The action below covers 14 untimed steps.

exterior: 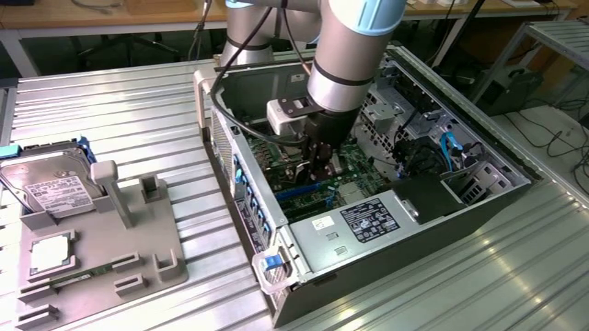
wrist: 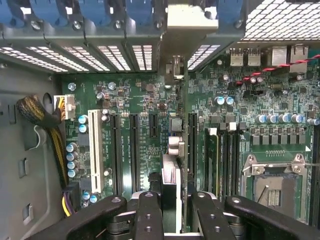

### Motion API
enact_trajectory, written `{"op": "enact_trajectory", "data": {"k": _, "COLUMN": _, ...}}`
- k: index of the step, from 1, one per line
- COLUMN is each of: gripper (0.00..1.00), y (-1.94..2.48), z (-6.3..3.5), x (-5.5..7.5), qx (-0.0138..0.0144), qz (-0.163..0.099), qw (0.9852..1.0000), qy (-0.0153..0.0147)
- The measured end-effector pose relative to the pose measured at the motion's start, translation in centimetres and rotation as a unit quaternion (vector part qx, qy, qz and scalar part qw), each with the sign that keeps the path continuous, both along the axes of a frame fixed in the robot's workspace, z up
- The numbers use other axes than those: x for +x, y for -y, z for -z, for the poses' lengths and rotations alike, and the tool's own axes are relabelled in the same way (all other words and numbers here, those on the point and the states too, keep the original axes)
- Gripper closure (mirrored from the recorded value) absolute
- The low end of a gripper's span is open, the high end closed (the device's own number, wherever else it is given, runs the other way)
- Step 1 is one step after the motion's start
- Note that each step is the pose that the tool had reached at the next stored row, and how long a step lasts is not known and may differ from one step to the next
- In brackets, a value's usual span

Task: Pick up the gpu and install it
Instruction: 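Insert the gpu into the slot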

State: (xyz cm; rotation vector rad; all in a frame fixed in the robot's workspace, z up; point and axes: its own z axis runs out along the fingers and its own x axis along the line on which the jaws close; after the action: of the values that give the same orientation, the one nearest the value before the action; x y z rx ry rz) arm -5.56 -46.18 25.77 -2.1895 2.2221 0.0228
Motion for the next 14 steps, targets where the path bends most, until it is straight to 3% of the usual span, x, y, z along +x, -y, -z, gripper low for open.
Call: {"op": "enact_trajectory", "data": {"k": 14, "gripper": 0.72, "y": 0.0, "z": 1.32, "x": -0.5, "qx": 0.0001, "qz": 0.0, "qw": 1.0, "qy": 0.0}}
